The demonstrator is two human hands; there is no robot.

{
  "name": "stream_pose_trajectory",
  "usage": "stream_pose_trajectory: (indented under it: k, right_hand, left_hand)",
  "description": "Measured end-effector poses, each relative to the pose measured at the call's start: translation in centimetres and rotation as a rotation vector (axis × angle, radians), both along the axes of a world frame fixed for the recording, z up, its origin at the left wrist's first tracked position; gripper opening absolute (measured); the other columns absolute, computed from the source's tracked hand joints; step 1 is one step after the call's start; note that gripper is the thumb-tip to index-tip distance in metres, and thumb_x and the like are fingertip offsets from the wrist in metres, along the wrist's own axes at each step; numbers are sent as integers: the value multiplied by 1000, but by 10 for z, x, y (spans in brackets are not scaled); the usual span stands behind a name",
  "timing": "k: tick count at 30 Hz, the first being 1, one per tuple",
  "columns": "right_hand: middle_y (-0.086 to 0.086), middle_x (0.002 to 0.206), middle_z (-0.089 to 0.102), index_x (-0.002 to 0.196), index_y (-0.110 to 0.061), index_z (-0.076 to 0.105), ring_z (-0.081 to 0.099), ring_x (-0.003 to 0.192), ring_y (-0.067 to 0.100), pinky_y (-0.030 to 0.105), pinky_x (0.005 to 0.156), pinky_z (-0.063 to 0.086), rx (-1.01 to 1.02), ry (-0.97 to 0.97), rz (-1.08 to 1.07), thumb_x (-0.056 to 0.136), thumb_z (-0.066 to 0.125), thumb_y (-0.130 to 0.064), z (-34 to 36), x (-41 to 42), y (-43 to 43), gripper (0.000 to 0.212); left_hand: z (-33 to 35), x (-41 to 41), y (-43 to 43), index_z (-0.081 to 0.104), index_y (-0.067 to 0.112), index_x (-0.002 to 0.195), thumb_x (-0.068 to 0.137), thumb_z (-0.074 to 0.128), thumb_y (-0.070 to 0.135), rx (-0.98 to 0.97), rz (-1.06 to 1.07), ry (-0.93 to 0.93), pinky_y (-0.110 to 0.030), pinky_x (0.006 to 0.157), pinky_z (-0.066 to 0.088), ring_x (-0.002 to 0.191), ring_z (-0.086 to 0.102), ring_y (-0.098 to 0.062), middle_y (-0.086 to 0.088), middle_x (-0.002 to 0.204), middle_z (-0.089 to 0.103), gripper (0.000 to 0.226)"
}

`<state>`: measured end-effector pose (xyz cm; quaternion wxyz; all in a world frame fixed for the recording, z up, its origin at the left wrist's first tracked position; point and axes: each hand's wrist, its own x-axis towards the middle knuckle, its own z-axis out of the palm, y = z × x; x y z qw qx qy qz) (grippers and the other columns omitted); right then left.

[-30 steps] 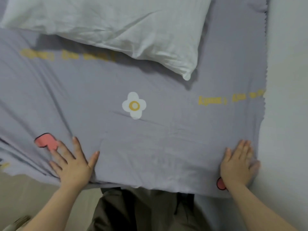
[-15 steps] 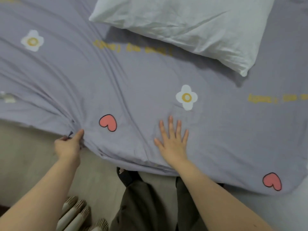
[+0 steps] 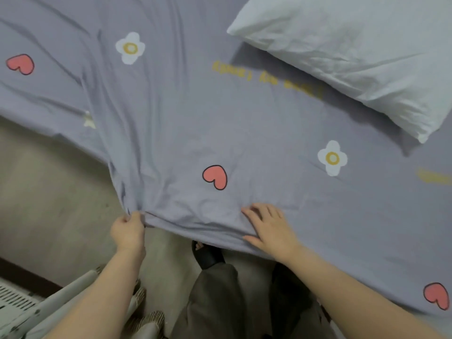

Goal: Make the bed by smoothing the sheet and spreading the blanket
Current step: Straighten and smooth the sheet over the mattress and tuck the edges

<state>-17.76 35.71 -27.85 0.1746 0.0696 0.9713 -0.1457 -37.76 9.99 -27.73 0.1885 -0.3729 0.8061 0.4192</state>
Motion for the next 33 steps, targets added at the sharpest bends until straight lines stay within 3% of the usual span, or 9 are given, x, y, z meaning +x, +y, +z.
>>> stream_pose_trajectory:
  k: [4,8,13,17,20,22,25,30,33]
  right_hand:
    - [8,102,59,103,-12,57,57,94,30,37,77,42,-149,-71,-90,90,58,-28,-1,-30,-22,20]
    - [1,98,62,98,-18,57,58,89,22,33,74,42,-330,-56,-309,93,55,-34,3,-43,-23,17]
    - [3,107,61,121,-12,56,58,84,16,27,82,46,-578,139,-977,90,65,-18,14,-48,40,34]
    - [3,104,52,123,-20,40,58,68,9,23,56,47,-870,386,-1556,94,61,-23,28,-51,139,36]
    - [2,122,47,150,-26,5,58,77,14,31,65,51,-1012,604,-1896,85,70,-38,47,-56,228,92]
    - [6,145,32,152,-23,-8,52,117,19,33,90,47,-673,776,-2038,72,80,-46,63,-53,284,121]
    - [7,157,20,153,-25,-8,39,137,21,36,110,34,-593,764,-2077,63,82,-55,78,-44,359,131]
    - [-6,103,68,121,-28,55,68,87,17,35,81,51,-924,36,-1849,67,63,-76,94,-55,399,73]
    - [-2,126,63,129,-21,52,64,100,18,42,86,54,-1121,260,-1764,85,64,-52,101,-62,412,55]
  left_hand:
    - [-1,-6,-17,40,12,72,87,50,-7,110,205,12,-26,55,47,67,44,-17,-6,74,46,25]
    - [9,-11,-12,59,1,107,84,52,-2,-239,-258,-44,-43,89,48,99,56,-38,-24,119,54,24]
    - [27,7,28,37,-5,140,85,61,4,-295,-849,184,-44,116,24,140,22,-44,-28,155,8,61]
    - [36,33,79,12,19,155,97,51,30,-231,-1436,250,-44,118,21,149,7,-31,-12,161,-13,71]
    - [33,49,119,-5,32,154,100,32,50,-191,-1698,167,-42,120,3,149,-10,-21,-1,158,-24,68]
    - [33,53,148,-7,31,154,98,33,53,-126,-1686,124,-38,119,-1,149,-12,-17,2,158,-27,72]
    - [34,51,196,-4,30,154,98,35,52,-63,-1604,130,-39,119,2,148,-6,-10,8,157,-26,72]
    - [25,43,296,-5,38,152,98,34,54,-26,-1692,132,-51,118,0,146,-12,-6,12,158,-23,69]
    - [13,42,348,-1,38,153,96,40,55,-156,-1813,22,-62,114,6,149,-12,-21,5,161,-19,72]
